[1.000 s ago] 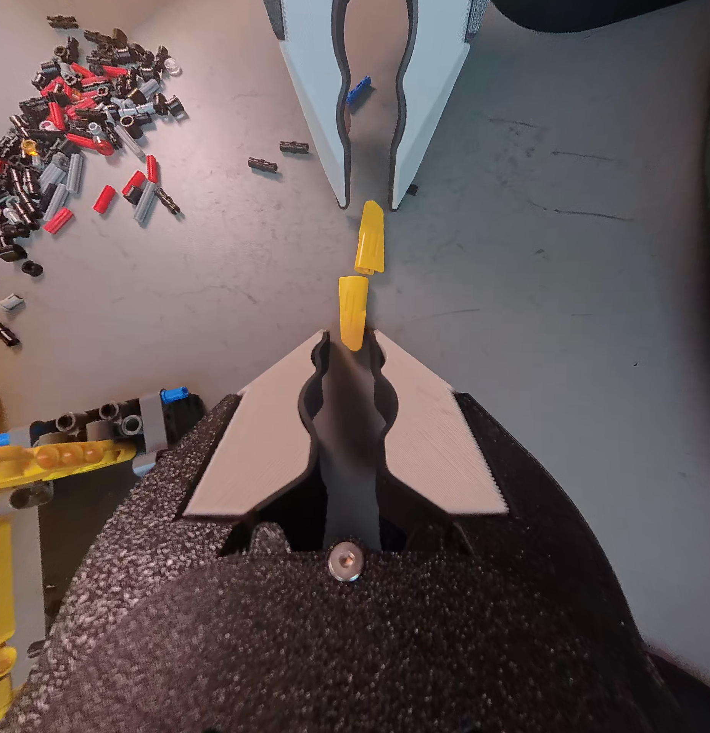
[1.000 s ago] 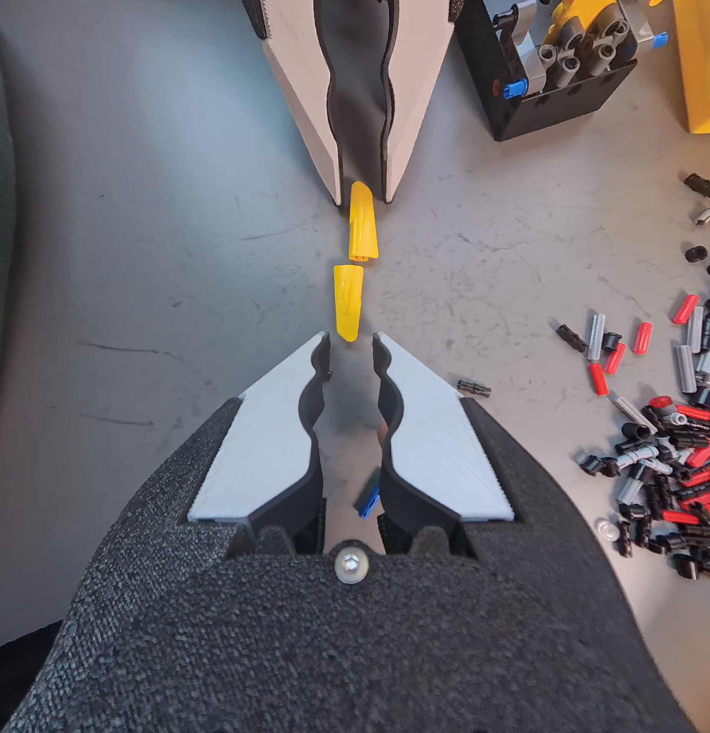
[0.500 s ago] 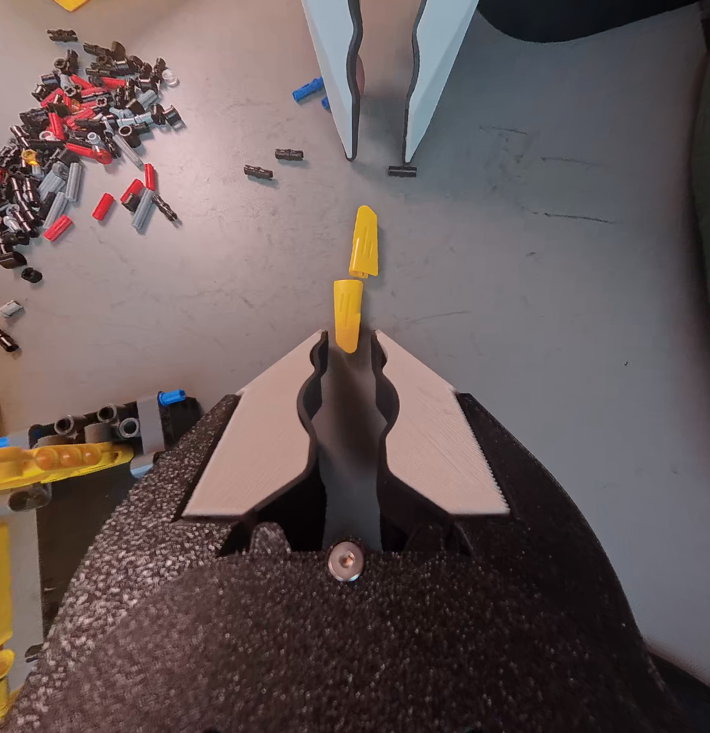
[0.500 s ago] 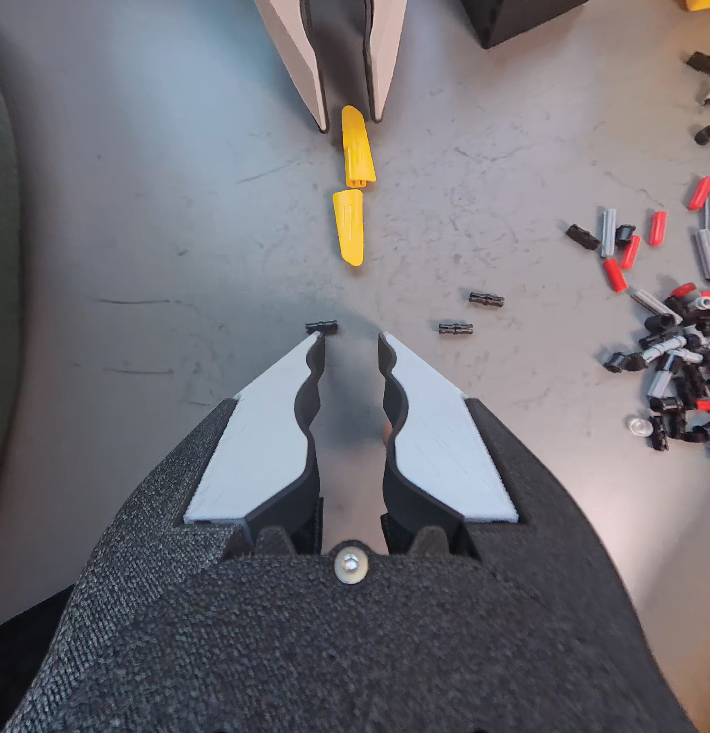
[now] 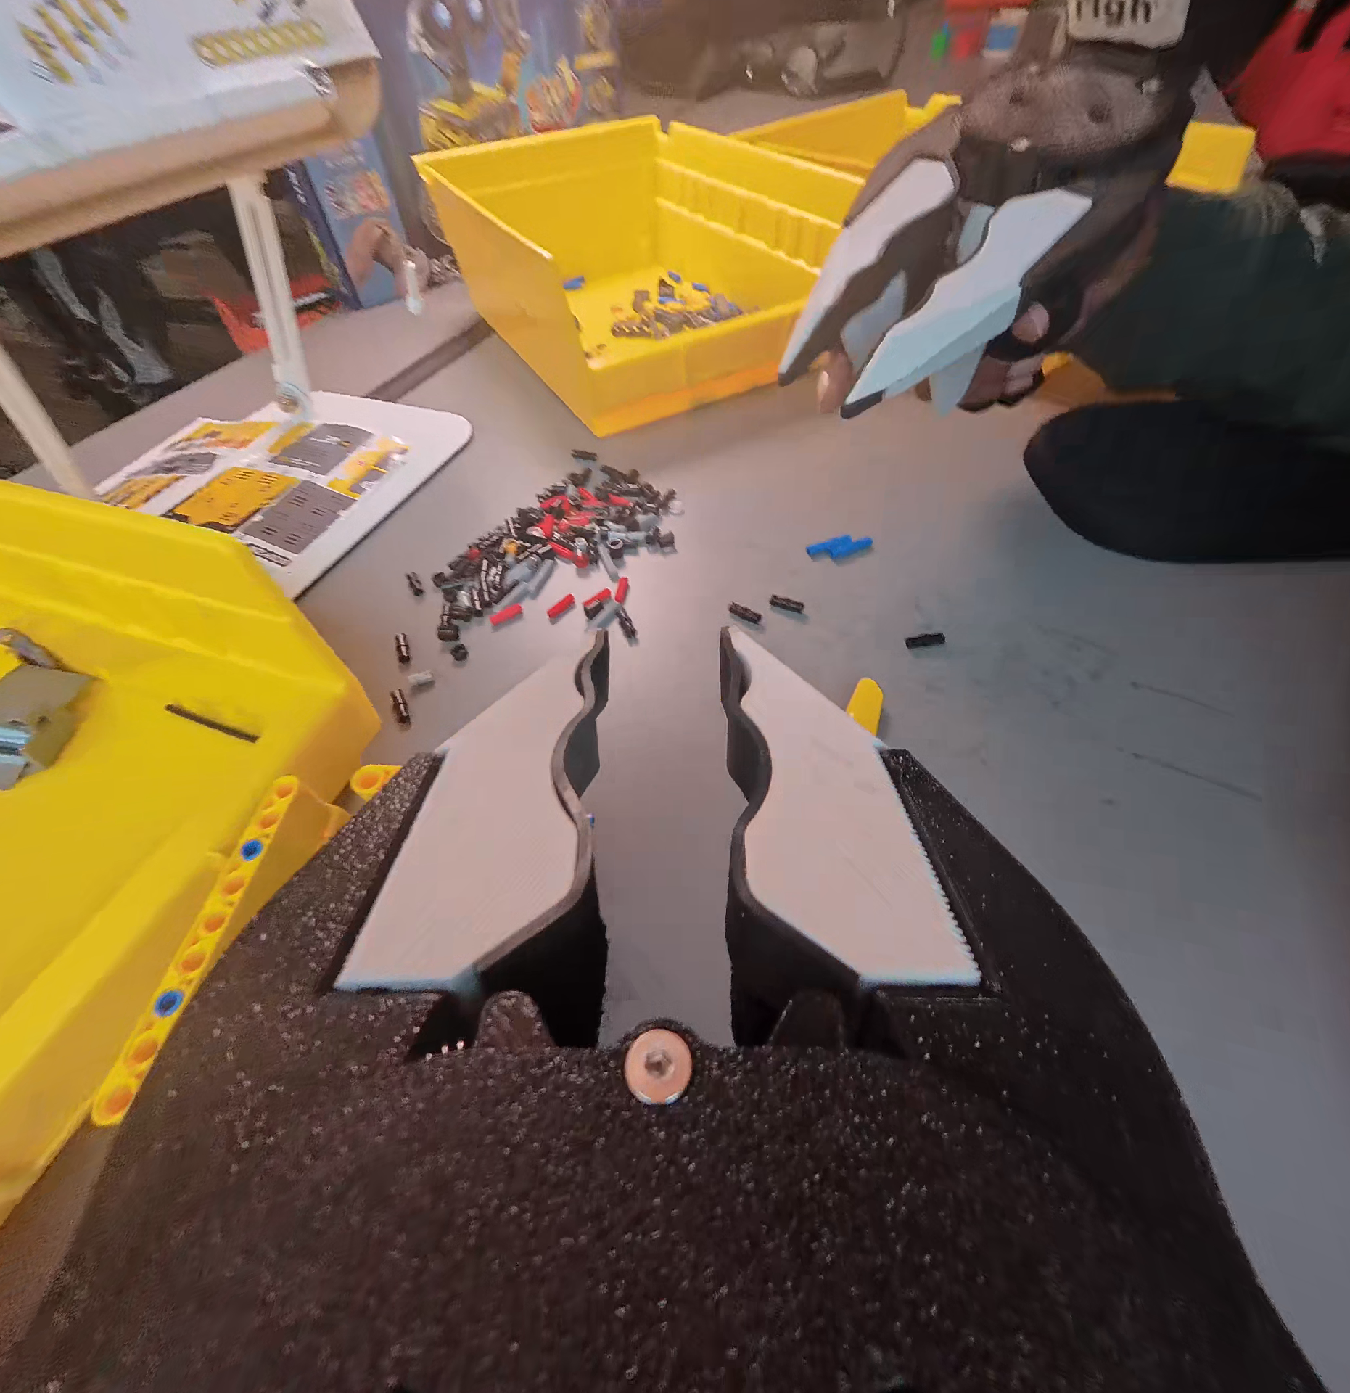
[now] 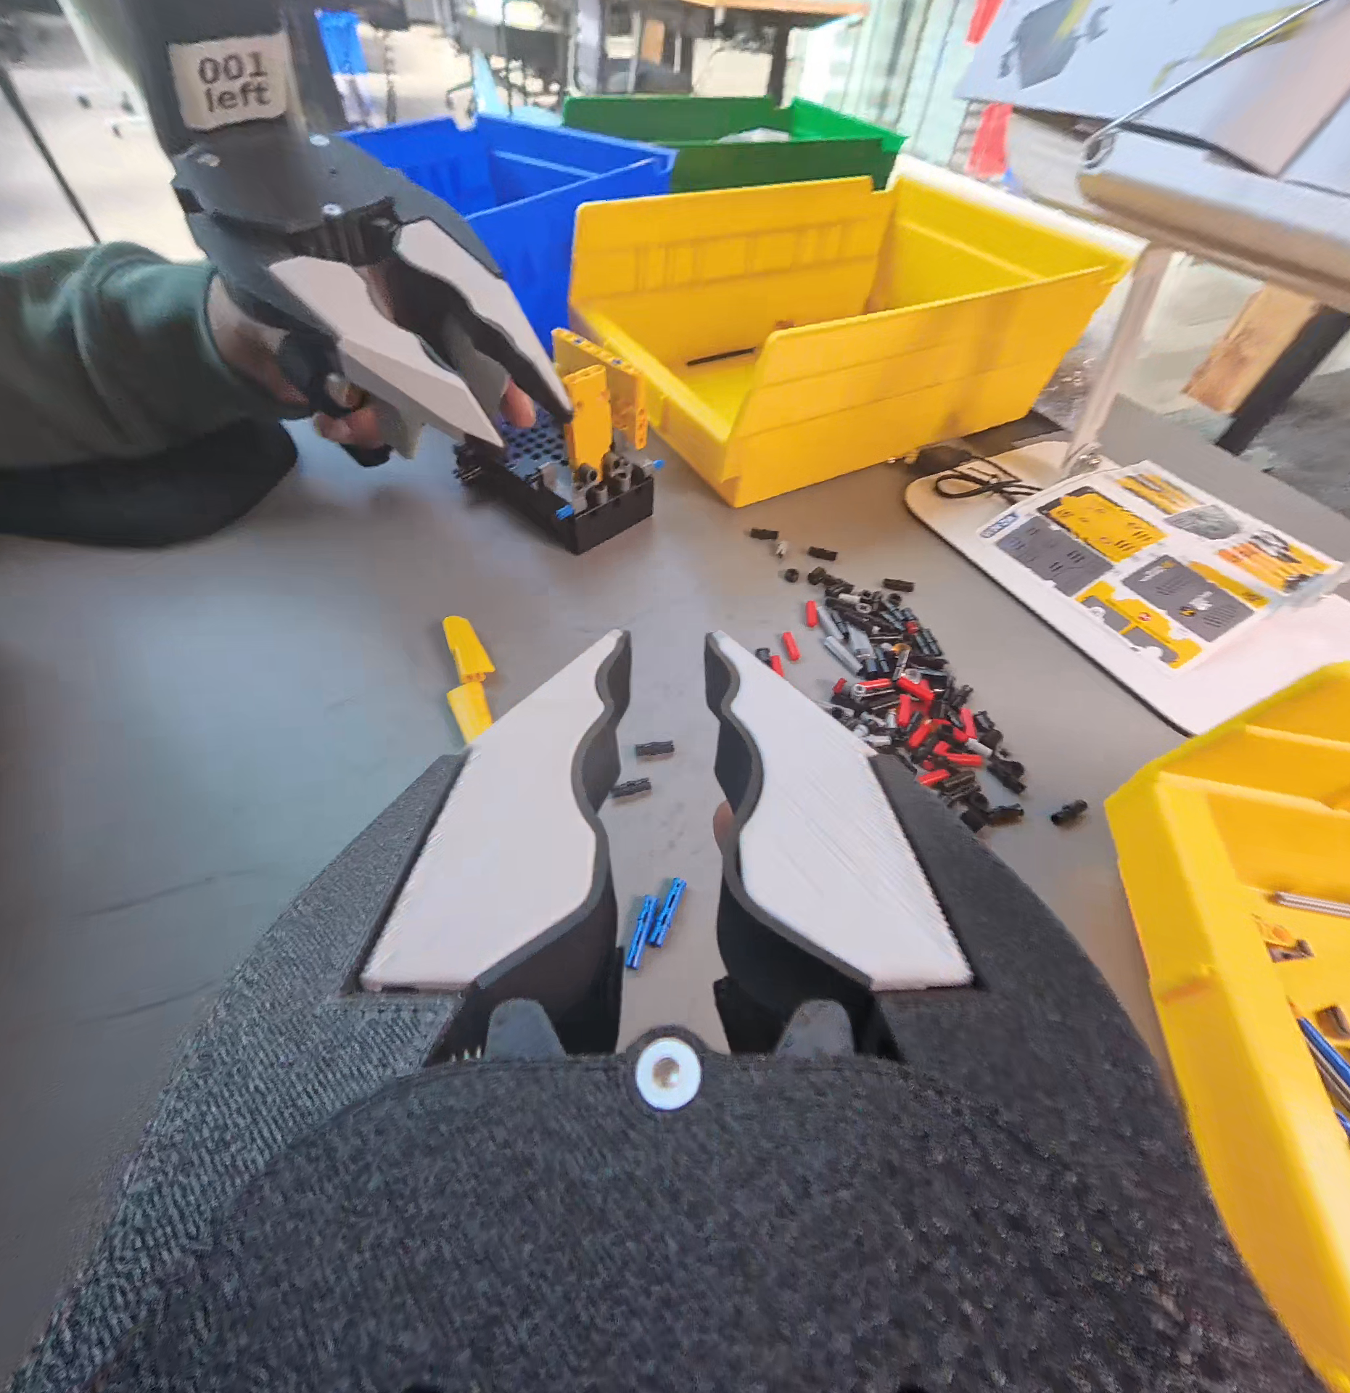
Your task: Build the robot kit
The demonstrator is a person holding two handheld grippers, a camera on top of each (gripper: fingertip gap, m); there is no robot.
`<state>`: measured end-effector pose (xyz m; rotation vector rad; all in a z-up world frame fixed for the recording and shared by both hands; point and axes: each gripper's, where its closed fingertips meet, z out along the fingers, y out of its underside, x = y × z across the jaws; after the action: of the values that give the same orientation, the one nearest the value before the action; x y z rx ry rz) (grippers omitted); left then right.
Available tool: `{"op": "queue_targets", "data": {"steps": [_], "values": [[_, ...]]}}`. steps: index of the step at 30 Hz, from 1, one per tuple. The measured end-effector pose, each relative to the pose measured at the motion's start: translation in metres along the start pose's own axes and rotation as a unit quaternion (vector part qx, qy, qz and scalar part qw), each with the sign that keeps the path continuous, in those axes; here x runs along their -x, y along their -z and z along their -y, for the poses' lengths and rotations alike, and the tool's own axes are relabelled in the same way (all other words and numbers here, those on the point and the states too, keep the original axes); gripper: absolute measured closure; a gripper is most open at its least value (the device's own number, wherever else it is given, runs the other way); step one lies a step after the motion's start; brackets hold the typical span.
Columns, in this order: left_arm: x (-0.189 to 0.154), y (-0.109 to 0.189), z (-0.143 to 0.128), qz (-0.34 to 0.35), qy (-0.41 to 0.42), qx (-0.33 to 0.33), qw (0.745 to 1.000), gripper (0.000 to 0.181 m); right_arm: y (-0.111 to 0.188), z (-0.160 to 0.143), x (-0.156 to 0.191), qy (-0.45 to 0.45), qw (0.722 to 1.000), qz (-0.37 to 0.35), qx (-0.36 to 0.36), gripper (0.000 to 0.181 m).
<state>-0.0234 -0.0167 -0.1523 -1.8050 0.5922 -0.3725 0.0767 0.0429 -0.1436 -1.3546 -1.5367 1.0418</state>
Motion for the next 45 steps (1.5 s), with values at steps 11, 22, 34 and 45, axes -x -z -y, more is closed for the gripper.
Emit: {"op": "queue_targets", "data": {"steps": [11, 22, 34, 45], "values": [[0.071, 0.140, 0.094, 0.304, -0.054, -0.233, 0.922, 0.157, 0.031, 0.029, -0.059, -0.055, 0.979, -0.150, -0.127, 0.181], [0.169, 0.334, 0.066, 0.484, 0.011, -0.122, 0.866, 0.181, 0.030, 0.020, -0.065, -0.006, 0.977, -0.189, -0.100, 0.178], [0.239, 0.234, -0.115, 0.182, -0.045, 0.391, 0.901, 0.168, 0.020, 0.011, -0.059, 0.048, 0.975, -0.209, -0.054, 0.180], [0.253, 0.217, -0.173, 0.062, -0.036, 0.505, 0.860, 0.172, 0.021, -0.005, -0.064, 0.031, 0.977, -0.210, -0.035, 0.178]]}}
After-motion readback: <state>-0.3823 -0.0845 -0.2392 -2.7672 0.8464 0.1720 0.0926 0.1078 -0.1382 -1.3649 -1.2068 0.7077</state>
